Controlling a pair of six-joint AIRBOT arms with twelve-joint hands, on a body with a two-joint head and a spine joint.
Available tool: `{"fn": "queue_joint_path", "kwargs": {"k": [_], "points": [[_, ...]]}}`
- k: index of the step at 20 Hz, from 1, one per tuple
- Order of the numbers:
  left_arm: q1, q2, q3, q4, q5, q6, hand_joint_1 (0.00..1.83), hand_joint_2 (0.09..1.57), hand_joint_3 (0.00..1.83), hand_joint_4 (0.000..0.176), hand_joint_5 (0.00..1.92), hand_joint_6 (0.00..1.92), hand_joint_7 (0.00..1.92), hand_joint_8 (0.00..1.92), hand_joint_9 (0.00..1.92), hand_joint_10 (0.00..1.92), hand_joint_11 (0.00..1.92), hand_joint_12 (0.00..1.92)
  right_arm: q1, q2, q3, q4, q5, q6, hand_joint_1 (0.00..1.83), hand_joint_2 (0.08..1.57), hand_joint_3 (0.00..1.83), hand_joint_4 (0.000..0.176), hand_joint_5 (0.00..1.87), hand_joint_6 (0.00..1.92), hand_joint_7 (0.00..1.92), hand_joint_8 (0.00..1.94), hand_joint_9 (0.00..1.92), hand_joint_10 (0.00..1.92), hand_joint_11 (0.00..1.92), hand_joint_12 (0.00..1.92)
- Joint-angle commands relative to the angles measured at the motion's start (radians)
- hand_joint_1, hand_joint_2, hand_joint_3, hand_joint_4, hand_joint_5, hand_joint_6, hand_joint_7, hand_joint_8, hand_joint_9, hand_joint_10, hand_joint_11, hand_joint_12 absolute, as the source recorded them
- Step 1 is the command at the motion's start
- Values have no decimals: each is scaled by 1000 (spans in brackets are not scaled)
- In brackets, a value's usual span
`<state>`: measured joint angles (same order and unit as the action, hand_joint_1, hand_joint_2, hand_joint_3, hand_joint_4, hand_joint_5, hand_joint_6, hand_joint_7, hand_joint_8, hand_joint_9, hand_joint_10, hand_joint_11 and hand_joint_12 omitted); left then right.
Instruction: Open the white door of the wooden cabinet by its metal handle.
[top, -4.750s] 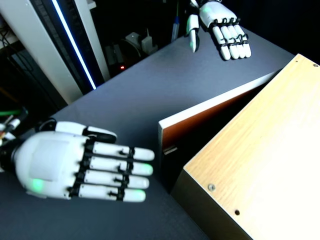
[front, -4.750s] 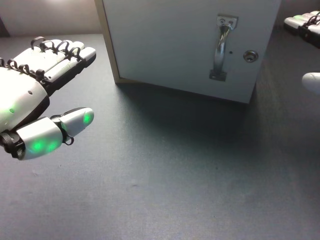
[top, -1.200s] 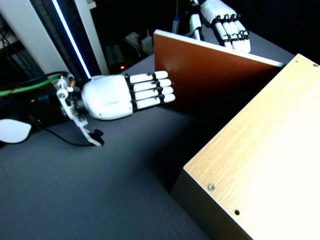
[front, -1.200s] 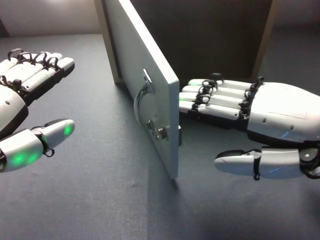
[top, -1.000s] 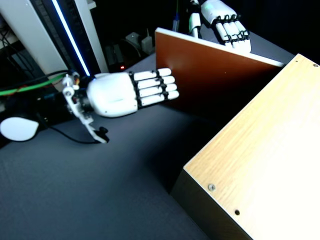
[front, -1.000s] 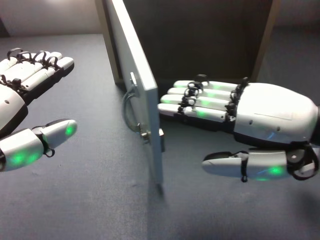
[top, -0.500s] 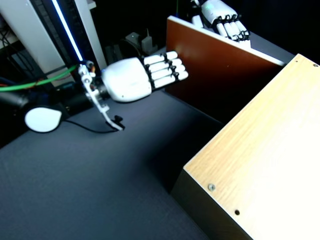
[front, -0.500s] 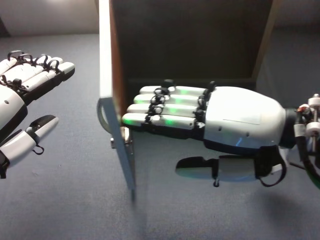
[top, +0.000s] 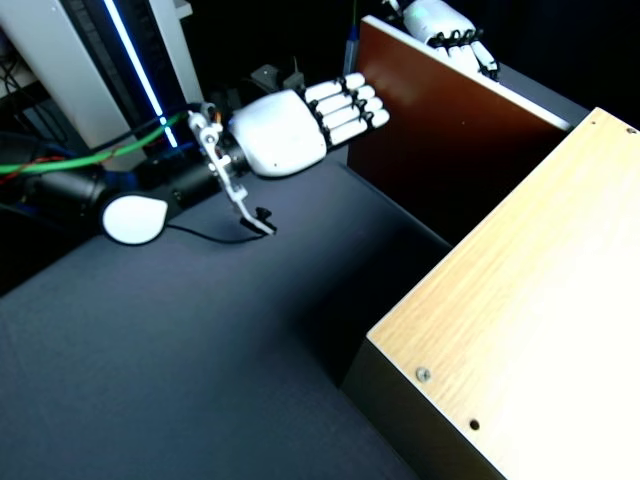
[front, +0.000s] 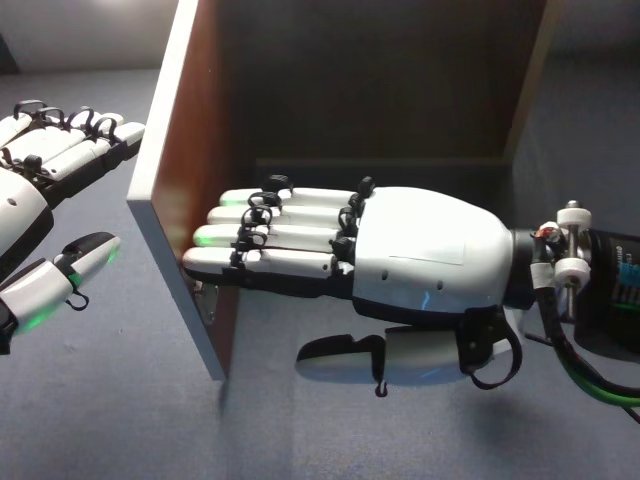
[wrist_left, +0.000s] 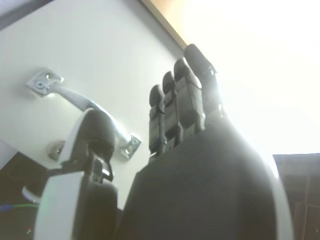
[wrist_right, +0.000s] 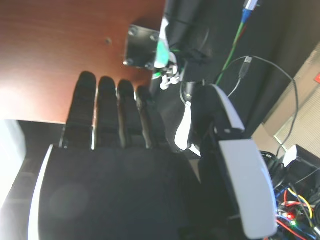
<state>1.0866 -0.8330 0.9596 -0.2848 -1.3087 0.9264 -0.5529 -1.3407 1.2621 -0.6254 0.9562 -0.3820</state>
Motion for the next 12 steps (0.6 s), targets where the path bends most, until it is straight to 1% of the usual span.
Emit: {"fn": "queue_joint_path", "kwargs": {"k": [1, 2, 3, 6, 7, 8, 9, 10, 11, 12], "points": [[-10, 1, 4, -2, -120, 2, 631, 1478, 0, 0, 195, 1, 186, 3, 184, 5, 0, 701, 15, -5, 0, 43, 117, 4, 433, 1516, 0, 0, 18, 4, 0, 0, 1, 0, 24, 10], [-11, -1, 5, -2, -118, 2, 622, 1486, 2, 0, 185, 1, 172, 4, 169, 5, 0, 654, 18, -11, 2, 43, 117, 4, 444, 1532, 0, 0, 23, 3, 0, 0, 1, 0, 34, 14], [-13, -2, 7, 0, -117, 2, 656, 1488, 2, 0, 180, 0, 156, 4, 158, 1, 0, 626, 21, -19, 5, 43, 117, 4, 279, 1553, 10, 0, 4, 0, 0, 0, 0, 0, 21, 8], [-16, -2, 7, 3, -120, 0, 692, 1484, 0, 0, 173, 1, 148, 1, 150, 1, 0, 609, 21, -21, 3, 43, 117, 4, 287, 1543, 1, 0, 0, 0, 0, 0, 0, 0, 0, 0], [-15, -2, 6, 3, -121, -1, 700, 1481, 0, 0, 175, 1, 149, 1, 153, 2, 0, 633, 21, -21, 0, 48, 118, 4, 433, 1504, 0, 0, 0, 0, 0, 0, 0, 0, 6, 2], [-15, -2, 5, 3, -122, -1, 615, 1486, 2, 0, 196, 4, 175, 5, 171, 6, 0, 703, 21, -18, -3, 56, 121, 4, 413, 1530, 2, 0, 18, 3, 31, 6, 32, 6, 24, 10], [-13, -2, 4, 0, -124, -1, 573, 1497, 6, 0, 193, 2, 173, 3, 163, 2, 0, 689, 21, -2, -7, 75, 131, 4, 402, 1518, 0, 0, 34, 8, 49, 11, 40, 8, 19, 8], [-11, -1, 3, -2, -127, -2, 573, 1497, 6, 0, 193, 2, 173, 3, 163, 2, 0, 689, 21, 14, -10, 90, 134, 4, 402, 1518, 0, 0, 34, 8, 49, 11, 40, 8, 19, 8], [-7, 2, -1, -6, -136, -4, 649, 1497, 0, 0, 258, 22, 250, 22, 228, 29, 0, 854, 21, 40, -17, 115, 142, 4, 513, 1465, 0, 0, 30, 3, 37, 10, 7, 0, 2, 0], [-3, 5, -4, -9, -144, -7, 328, 1492, 2, 0, 156, 21, 140, 23, 252, 30, 0, 951, 13, 65, -20, 130, 150, 4, 553, 1441, 0, 0, 49, 7, 24, 4, 1, 0, 0, 0]]}}
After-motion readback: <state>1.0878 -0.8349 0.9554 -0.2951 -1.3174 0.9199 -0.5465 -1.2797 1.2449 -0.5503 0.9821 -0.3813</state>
